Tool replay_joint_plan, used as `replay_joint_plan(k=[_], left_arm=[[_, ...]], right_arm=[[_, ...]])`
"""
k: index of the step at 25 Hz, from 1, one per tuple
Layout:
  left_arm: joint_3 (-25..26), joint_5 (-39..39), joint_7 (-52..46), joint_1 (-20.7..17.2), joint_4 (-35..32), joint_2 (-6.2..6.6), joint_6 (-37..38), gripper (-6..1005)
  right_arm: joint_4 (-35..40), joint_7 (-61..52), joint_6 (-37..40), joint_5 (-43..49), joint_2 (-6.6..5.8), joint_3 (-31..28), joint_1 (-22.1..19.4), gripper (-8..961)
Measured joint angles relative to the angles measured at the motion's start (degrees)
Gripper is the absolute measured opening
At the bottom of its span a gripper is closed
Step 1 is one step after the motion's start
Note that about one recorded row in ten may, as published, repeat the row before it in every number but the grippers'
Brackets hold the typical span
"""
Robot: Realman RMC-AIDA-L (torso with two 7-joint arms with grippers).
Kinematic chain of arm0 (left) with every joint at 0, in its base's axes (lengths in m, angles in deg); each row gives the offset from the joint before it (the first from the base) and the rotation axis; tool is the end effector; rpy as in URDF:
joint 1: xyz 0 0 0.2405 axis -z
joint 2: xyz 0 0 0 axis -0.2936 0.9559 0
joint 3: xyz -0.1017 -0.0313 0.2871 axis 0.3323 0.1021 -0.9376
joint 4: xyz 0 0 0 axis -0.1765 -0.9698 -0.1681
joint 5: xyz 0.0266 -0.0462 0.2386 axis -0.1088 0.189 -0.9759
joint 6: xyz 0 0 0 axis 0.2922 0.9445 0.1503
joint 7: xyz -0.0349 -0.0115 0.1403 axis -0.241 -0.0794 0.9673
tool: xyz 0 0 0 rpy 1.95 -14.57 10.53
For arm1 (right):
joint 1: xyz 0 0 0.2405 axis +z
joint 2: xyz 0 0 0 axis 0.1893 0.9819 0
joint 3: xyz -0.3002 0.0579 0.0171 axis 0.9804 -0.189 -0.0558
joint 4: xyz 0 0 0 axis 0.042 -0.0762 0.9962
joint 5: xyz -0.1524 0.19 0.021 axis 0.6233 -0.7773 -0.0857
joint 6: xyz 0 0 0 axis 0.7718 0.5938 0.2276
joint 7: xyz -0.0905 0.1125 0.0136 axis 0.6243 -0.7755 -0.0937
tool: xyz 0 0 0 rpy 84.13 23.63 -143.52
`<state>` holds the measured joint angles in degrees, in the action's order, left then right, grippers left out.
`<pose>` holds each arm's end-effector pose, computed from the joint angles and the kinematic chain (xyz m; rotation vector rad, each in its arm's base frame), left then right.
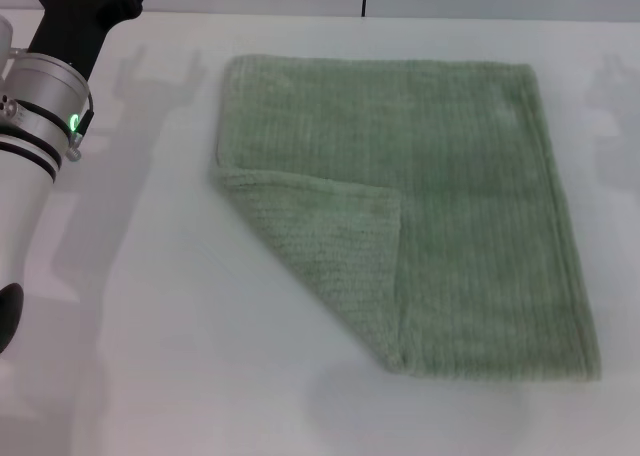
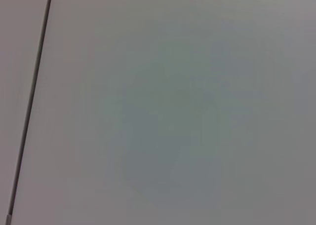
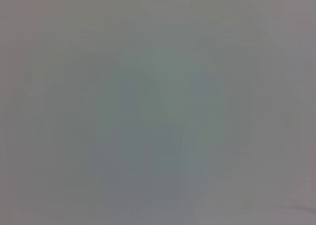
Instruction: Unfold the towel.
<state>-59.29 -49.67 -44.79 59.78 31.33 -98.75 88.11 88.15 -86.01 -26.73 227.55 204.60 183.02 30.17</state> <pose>-0.3231 0.4528 -0.0459 -1.5559 -0.5693 -0.8714 0.3243 0.4487 -0.0053 -1.5585 0.5241 0.4928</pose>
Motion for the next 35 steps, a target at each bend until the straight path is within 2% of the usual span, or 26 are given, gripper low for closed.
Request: replay_joint_plan(k=[7, 8, 9, 12, 13, 14, 17, 18, 19, 21, 22, 23, 27, 28, 35], left_arm=[[-0.1, 0.0, 0.0, -0.4, -0.4, 0.09, 0.1, 798], [-0.1, 0.0, 0.0, -0.4, -0.4, 0.08, 0.2, 798], [-0.1, 0.0, 0.0, -0.4, -0.4, 0.08, 0.2, 797], [-0.2, 0.0, 0.0, -0.4, -0.5, 0.05, 0.7, 797], [-0.2, 0.0, 0.0, -0.4, -0.5, 0.05, 0.7, 796], [-0.2, 0.0, -0.1, -0.4, -0.5, 0.04, 1.0, 796], [-0.2, 0.0, -0.3, -0.5, -0.5, 0.01, 1.8, 795], [-0.2, 0.0, -0.3, -0.5, -0.5, 0.01, 1.8, 795], [-0.2, 0.0, -0.4, -0.5, -0.5, 0.0, 2.1, 795], [-0.2, 0.0, -0.4, -0.5, -0.5, 0.0, 2.2, 794], [-0.2, 0.0, -0.4, -0.5, -0.5, 0.0, 2.2, 794], [-0.2, 0.0, -0.4, -0.4, -0.5, 0.0, 2.3, 794], [-0.2, 0.0, -0.4, -0.2, -0.5, 0.0, 2.3, 793], [-0.2, 0.0, -0.5, -0.1, -0.5, 0.0, 2.3, 792], [-0.1, 0.0, -0.5, 0.0, -0.5, 0.0, 2.3, 790]], right_arm=[[16.8, 4.5, 27.6, 0.4, 0.96, -5.8, -1.8, 66], [20.2, 4.5, 36.6, 0.5, 0.96, -8.2, -1.2, 53], [20.2, 4.5, 36.6, 0.5, 0.96, -8.2, -1.2, 40], [23.2, 4.5, 47.2, 0.5, 0.94, -11.8, 0.6, 30], [25.0, 4.5, 54.5, 0.5, 0.89, -14.5, 2.2, 32], [25.0, 4.5, 54.5, 0.5, 0.89, -14.5, 2.2, 31], [27.1, 4.5, 64.7, 1.1, 0.63, -17.9, 4.6, 30], [28.1, 4.5, 70.3, 2.2, 0.53, -19.2, 6.2, 29], [28.1, 4.5, 70.3, 2.2, 0.53, -19.2, 6.2, 28], [29.4, 4.5, 77.5, 4.0, 0.46, -20.1, 8.3, 27], [29.4, 4.5, 77.5, 4.0, 0.46, -20.1, 8.3, 27], [29.8, 4.5, 81.5, 4.6, 0.26, -20.3, 9.6, 26], [29.8, 4.6, 86.2, 4.9, -0.16, -20.7, 11.6, 24], [28.8, 5.0, 88.9, 4.9, -0.48, -20.9, 13.0, 23], [22.1, 8.0, 93.7, 4.6, -1.45, -23.4, 18.0, 19]])
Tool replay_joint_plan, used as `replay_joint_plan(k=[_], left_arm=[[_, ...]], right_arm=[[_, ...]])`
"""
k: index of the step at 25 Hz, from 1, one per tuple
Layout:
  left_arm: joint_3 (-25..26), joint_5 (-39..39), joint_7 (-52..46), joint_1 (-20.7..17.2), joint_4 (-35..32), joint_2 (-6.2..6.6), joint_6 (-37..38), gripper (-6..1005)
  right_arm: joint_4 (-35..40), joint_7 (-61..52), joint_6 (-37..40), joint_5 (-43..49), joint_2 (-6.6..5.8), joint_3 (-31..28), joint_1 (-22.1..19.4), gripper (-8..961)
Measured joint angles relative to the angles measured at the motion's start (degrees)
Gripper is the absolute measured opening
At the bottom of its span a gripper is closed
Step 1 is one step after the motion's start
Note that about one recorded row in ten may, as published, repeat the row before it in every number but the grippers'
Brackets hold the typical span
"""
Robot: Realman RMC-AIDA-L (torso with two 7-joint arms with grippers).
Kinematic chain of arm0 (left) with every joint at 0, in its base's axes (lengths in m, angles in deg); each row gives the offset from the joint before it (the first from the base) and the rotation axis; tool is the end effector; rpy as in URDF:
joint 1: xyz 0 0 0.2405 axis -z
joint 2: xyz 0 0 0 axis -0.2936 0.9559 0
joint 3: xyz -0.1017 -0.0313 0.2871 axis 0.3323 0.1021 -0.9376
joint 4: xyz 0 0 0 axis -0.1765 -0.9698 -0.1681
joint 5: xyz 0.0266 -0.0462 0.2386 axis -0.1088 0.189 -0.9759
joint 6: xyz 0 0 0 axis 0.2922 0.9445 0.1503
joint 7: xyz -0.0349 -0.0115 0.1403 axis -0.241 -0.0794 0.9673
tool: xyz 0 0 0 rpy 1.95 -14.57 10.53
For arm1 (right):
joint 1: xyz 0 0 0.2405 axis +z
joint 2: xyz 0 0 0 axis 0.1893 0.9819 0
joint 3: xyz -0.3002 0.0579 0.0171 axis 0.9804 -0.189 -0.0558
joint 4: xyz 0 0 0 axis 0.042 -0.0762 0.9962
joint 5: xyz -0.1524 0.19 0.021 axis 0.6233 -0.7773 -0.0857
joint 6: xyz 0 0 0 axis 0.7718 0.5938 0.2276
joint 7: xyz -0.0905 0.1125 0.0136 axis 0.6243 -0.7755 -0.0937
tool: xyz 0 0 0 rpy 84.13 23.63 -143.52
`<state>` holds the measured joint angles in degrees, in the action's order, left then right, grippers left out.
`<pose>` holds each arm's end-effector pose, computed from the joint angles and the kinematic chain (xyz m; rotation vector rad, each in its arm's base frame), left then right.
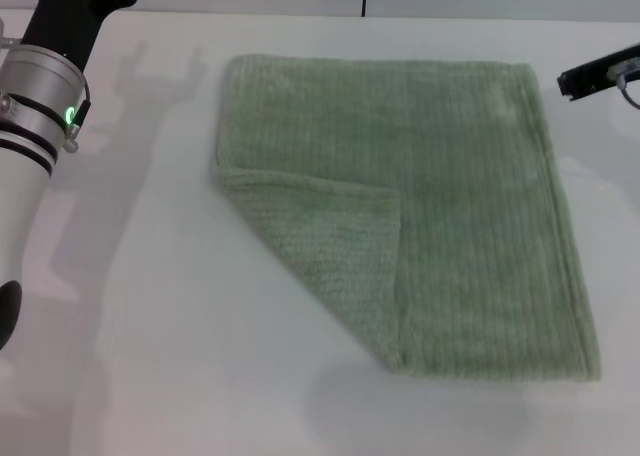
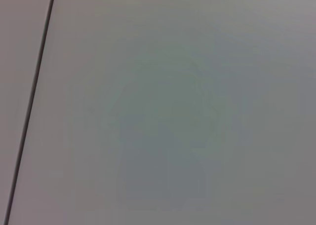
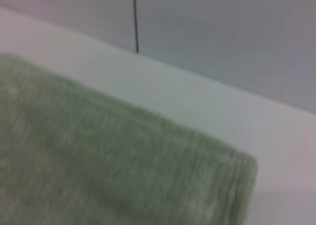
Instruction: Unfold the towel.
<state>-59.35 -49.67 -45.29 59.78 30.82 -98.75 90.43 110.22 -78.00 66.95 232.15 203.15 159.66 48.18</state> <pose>-0.3179 0.4531 -0.0401 -1.5424 -0.5346 -0.9114 0.2278 0.4837 0.0202 -2.1718 1.0126 -0.1995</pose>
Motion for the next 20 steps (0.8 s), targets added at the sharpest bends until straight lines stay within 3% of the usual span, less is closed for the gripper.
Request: replay_joint_plan(k=[8, 14, 18, 20], left_arm=[[0.2, 0.0, 0.0, 0.1, 0.2, 0.0, 0.7, 788], [0.2, 0.0, -0.1, 0.1, 0.5, 0.0, 1.0, 787], [0.1, 0.0, -0.7, 0.2, 0.6, 0.0, 1.3, 786], [0.0, 0.0, -1.0, 0.2, 0.6, 0.0, 1.3, 785]], right_arm=[[-12.4, 8.2, 4.8, -2.2, -0.79, -6.3, 6.8, 14], [-17.1, 12.4, 7.1, -4.2, -1.29, -11.0, 9.0, 11], [-23.2, 14.2, 7.4, -7.3, -3.49, -11.6, 10.8, 8], [-23.8, 14.4, 7.3, -7.3, -3.7, -11.6, 11.0, 7]])
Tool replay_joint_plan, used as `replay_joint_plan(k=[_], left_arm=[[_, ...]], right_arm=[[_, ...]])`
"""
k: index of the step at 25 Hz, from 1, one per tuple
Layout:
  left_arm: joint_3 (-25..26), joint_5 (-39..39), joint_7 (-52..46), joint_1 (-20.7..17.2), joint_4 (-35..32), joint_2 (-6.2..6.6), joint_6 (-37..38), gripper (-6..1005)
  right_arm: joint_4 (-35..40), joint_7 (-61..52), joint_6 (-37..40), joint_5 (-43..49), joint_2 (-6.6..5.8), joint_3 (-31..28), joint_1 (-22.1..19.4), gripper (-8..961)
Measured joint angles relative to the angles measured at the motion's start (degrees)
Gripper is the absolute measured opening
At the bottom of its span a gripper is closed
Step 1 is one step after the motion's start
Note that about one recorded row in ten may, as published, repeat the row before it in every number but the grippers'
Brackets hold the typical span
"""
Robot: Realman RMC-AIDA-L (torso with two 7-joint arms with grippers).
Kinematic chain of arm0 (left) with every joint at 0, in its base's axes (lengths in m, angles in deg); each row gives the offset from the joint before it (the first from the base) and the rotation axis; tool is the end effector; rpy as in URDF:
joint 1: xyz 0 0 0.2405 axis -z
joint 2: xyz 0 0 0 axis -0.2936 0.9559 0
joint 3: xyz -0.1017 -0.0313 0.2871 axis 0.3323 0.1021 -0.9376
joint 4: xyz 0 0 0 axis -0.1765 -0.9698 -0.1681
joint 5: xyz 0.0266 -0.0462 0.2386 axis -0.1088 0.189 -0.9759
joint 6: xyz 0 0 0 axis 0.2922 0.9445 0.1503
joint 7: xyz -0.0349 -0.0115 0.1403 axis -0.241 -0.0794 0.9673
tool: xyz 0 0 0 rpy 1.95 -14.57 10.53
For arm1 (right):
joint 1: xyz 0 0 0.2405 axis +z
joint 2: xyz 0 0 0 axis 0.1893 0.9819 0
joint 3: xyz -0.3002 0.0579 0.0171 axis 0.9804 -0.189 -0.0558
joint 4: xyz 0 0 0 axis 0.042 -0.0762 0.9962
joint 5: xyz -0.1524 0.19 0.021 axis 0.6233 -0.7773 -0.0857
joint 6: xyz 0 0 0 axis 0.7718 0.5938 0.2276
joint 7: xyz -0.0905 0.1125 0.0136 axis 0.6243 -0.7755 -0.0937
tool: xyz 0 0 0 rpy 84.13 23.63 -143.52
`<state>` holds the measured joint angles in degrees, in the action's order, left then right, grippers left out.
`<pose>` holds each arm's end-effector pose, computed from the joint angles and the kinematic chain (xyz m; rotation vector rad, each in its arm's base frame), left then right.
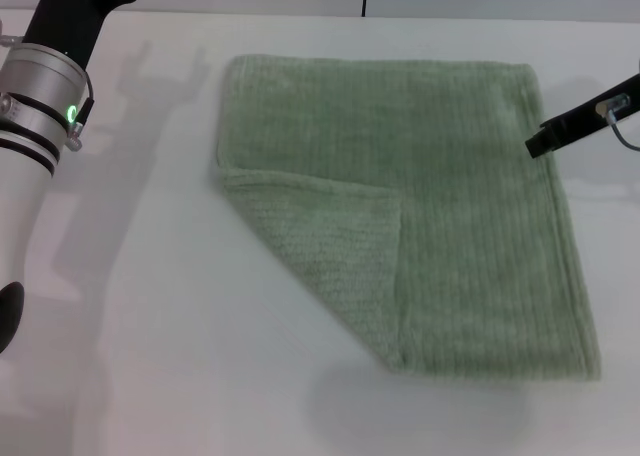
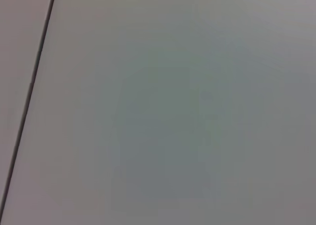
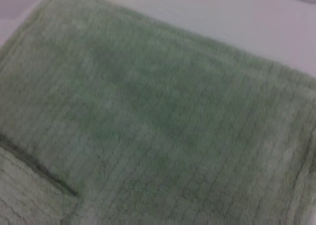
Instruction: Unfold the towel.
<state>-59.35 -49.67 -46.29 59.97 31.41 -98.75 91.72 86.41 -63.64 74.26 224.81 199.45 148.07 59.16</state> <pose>-0.3145 0.4518 -0.0409 -1.5390 -0.5394 -0.9448 0.2511 0.4970 0.0059 -2.4045 1.1959 -0.2868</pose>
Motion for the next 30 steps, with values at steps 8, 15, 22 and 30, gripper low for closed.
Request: replay_joint_plan(k=[8, 15, 22, 30], left_arm=[[-0.2, 0.0, -0.6, 0.0, -0.1, 0.0, 0.4, 783], [-0.2, 0.0, -0.6, 0.0, 0.0, 0.0, 0.9, 781], [-0.2, 0.0, -0.6, 0.0, 0.3, 0.0, 1.0, 779], [-0.2, 0.0, -0.6, 0.1, 0.6, 0.0, 1.0, 777]], right_arm=[[-1.0, 1.6, -0.3, 1.1, -0.14, 0.6, -0.3, 2], [-4.3, 1.6, -0.7, 3.1, -0.34, 0.6, 1.2, -2], [-6.7, 2.4, -2.3, 3.2, -0.66, 0.6, 2.1, -1], [-10.9, 4.4, -5.4, 3.2, -0.95, 0.3, 3.2, -1]])
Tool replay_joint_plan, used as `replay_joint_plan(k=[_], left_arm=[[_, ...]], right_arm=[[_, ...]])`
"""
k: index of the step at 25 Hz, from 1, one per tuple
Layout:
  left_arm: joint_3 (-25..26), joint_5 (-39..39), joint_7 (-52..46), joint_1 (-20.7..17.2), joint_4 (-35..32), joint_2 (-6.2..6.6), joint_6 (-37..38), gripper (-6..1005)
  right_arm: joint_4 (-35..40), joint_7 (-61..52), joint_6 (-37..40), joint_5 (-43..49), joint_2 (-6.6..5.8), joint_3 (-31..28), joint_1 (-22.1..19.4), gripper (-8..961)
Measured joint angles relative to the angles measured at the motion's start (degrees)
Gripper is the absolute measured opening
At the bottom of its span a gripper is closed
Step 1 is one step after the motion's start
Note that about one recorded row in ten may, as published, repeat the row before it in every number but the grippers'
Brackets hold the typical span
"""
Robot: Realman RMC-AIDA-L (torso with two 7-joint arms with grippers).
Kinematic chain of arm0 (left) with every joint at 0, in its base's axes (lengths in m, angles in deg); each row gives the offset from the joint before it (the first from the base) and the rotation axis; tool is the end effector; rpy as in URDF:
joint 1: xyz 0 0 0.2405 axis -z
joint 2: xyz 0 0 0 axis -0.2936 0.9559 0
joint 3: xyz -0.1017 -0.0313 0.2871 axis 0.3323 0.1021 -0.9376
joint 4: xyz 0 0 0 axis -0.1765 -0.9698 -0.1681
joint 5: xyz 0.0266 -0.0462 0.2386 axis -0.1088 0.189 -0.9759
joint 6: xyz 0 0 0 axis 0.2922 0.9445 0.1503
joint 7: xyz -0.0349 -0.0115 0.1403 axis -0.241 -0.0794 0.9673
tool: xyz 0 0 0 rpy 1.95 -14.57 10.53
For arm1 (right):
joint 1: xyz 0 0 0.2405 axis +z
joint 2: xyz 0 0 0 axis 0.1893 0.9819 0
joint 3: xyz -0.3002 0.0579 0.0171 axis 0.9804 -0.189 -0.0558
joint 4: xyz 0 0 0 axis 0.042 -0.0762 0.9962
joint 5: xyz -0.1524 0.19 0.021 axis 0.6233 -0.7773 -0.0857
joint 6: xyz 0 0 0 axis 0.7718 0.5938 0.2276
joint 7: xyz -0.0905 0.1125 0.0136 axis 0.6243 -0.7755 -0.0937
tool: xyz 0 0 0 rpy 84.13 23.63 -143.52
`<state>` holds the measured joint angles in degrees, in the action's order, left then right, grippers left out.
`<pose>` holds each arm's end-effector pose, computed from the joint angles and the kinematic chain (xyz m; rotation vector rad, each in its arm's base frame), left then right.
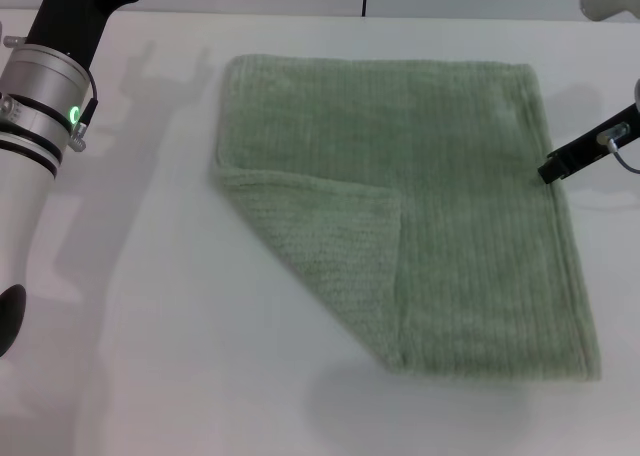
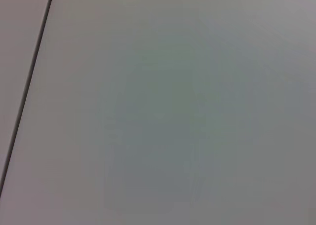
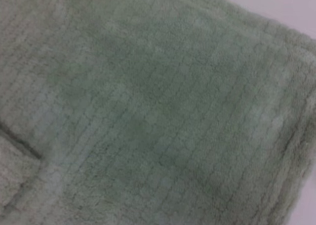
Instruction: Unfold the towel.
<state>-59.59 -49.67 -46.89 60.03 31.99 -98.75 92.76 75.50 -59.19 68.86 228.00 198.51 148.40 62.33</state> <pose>-0.3123 0.4499 -0.0424 -1.5408 -0.5418 -0.9668 0.2753 0.5004 -0.0104 -2.4114 1.1524 -0.4224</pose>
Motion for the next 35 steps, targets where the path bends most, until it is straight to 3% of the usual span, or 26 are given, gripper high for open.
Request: replay_joint_plan(k=[14, 31, 35], left_arm=[[0.0, 0.0, -0.5, 0.2, 0.2, -0.09, 0.1, 773], [0.0, 0.0, -0.9, 0.4, 0.1, -0.09, 0.1, 768], [-1.9, 0.0, -2.3, 0.4, -0.3, -0.08, 0.1, 767]], right_arm=[[-6.7, 3.6, -5.2, -0.5, -0.63, -0.4, 2.8, -1], [-8.5, 4.4, -6.8, -0.6, -0.6, -0.5, 3.0, -2], [-8.5, 4.4, -6.8, -0.6, -0.57, -0.5, 3.0, -2]])
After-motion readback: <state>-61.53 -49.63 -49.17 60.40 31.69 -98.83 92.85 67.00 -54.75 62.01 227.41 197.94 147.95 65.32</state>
